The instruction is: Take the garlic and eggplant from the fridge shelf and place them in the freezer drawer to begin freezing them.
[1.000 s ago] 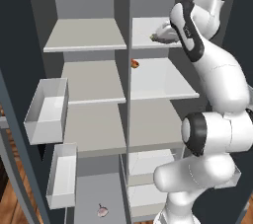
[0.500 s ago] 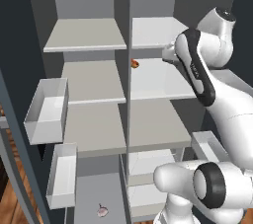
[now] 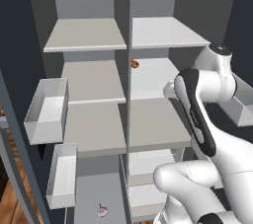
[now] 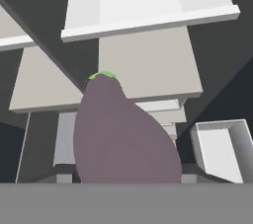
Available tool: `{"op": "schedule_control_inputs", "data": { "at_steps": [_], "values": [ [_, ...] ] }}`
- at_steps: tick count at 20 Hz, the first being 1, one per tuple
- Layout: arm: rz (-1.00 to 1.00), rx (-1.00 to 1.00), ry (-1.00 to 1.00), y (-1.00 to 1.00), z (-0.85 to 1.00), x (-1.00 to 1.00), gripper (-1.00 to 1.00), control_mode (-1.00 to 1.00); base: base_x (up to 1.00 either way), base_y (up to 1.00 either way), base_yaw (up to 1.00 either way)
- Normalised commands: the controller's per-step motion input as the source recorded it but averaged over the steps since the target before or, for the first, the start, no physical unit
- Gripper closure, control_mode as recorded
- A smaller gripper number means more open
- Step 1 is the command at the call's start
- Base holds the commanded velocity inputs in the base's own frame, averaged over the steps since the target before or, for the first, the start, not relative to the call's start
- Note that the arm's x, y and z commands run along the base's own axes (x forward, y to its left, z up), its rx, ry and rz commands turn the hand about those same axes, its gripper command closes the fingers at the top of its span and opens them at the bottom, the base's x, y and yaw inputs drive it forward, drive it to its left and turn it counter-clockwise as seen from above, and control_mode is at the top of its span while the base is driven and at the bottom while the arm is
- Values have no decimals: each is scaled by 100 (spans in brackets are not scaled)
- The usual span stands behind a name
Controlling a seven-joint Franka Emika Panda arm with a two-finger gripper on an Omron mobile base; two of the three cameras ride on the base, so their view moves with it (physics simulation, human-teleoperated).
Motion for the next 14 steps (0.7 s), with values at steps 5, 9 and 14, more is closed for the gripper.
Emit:
{"op": "schedule_control_inputs", "data": {
  "at_steps": [5,9,14],
  "values": [
    [0,0,0,0,0,0,100,-100,0,0,0],
    [0,0,0,0,0,-5,100,100,-51,-8,1],
    [0,0,0,0,0,0,100,100,-78,-8,14]
  ]
}}
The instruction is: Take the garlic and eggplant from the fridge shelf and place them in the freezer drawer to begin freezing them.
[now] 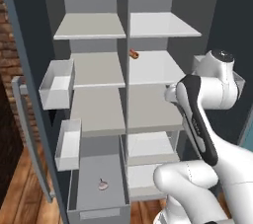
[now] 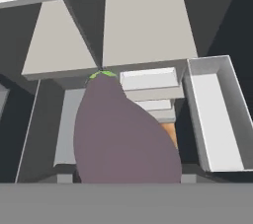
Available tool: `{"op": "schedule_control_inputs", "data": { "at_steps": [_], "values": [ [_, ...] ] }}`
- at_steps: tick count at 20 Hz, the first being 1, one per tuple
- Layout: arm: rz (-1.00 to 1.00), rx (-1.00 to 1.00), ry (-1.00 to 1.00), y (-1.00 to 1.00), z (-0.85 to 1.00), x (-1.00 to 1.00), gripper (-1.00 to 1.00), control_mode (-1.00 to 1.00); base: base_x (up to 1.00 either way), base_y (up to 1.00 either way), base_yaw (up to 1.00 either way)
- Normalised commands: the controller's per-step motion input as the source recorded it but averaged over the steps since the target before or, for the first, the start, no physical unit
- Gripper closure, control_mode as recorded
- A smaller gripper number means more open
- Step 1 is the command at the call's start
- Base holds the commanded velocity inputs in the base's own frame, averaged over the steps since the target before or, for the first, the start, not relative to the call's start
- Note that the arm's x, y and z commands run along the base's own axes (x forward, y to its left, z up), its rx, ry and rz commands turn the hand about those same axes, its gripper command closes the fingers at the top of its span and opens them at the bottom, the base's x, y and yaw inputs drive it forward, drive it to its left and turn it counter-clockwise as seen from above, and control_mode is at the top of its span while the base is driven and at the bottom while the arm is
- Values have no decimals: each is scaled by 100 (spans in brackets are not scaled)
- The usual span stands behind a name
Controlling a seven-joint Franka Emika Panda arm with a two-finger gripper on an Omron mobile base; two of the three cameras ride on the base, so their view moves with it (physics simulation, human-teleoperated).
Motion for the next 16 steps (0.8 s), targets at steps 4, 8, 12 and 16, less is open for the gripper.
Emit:
{"op": "schedule_control_inputs", "data": {
  "at_steps": [4,8,12,16],
  "values": [
    [0,0,0,0,0,0,100,100,-62,-14,23],
    [0,0,0,0,0,0,100,100,-43,-26,28],
    [0,0,0,0,0,0,100,100,1,-43,32],
    [0,0,0,0,0,0,100,100,7,-39,22]
  ]
}}
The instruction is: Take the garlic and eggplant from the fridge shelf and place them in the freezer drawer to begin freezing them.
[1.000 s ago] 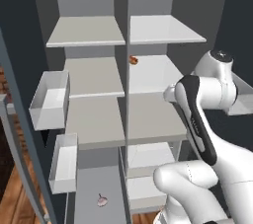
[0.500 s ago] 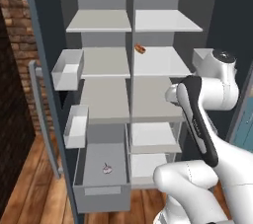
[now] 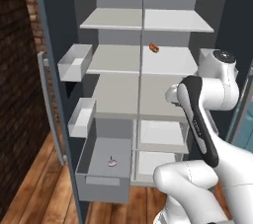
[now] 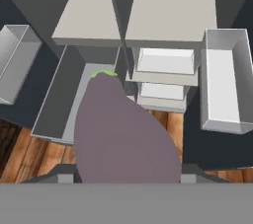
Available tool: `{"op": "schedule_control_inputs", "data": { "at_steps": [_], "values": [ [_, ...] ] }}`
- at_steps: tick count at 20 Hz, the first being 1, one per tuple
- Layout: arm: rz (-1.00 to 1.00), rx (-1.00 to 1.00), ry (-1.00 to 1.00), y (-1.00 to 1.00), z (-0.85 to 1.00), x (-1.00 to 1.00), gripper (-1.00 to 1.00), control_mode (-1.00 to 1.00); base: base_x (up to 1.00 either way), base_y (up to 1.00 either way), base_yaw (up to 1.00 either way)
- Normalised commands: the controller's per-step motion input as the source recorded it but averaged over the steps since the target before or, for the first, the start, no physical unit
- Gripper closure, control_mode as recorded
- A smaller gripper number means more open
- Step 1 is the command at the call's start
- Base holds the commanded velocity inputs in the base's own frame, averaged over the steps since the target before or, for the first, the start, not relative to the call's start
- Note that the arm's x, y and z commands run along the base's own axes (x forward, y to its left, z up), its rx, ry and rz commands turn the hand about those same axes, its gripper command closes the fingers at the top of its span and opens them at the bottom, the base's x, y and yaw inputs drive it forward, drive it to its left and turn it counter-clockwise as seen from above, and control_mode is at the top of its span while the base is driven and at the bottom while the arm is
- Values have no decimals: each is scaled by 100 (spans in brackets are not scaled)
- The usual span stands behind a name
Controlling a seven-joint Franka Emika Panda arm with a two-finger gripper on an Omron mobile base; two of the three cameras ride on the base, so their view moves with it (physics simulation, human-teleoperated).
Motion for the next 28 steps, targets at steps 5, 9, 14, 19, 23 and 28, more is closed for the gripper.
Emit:
{"op": "schedule_control_inputs", "data": {
  "at_steps": [5,9,14,19,23,28],
  "values": [
    [4,-1,2,0,-3,0,100,-100,0,-20,18],
    [8,-5,18,13,-33,34,100,-100,0,0,0],
    [7,-8,32,49,-60,53,100,-100,0,0,0],
    [13,-1,29,55,-75,20,100,-100,0,0,0],
    [17,1,9,48,-62,32,100,-100,0,0,0],
    [11,0,4,36,-95,40,100,-100,0,0,0]
  ]
}}
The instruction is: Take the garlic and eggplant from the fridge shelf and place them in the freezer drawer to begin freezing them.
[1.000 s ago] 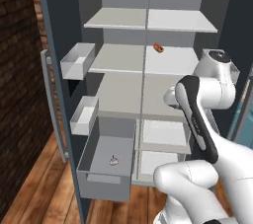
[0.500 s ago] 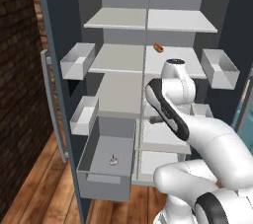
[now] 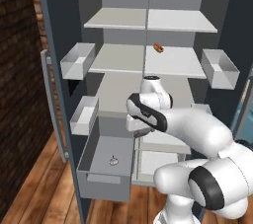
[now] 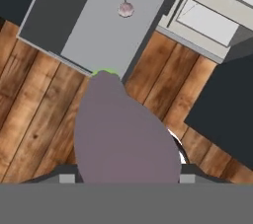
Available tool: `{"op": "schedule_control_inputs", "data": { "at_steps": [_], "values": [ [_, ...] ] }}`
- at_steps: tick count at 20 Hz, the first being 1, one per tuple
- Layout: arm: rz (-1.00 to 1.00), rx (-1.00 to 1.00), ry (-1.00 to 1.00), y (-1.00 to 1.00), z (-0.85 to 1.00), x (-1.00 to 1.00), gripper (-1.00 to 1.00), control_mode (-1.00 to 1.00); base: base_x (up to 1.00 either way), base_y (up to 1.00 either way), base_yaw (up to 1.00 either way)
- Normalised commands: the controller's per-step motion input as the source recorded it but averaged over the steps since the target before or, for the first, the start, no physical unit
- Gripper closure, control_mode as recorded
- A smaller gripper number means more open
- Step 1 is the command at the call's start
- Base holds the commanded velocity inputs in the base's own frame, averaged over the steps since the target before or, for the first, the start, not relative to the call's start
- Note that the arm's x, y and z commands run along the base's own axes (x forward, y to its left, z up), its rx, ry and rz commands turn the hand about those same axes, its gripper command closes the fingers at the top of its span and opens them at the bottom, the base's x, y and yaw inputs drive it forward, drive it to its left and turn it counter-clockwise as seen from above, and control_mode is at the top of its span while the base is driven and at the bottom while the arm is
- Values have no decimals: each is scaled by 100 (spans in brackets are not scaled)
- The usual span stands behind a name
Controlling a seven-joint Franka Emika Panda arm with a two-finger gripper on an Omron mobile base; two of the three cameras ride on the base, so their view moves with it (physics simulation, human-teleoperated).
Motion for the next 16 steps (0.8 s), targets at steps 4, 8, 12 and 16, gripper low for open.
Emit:
{"op": "schedule_control_inputs", "data": {
  "at_steps": [4,8,12,16],
  "values": [
    [9,1,0,13,-89,41,100,-100,0,0,0],
    [11,0,0,23,-94,23,100,-100,0,0,0],
    [9,7,-5,14,-64,22,100,-100,0,0,0],
    [2,10,-5,13,-32,59,100,-100,0,0,0]
  ]
}}
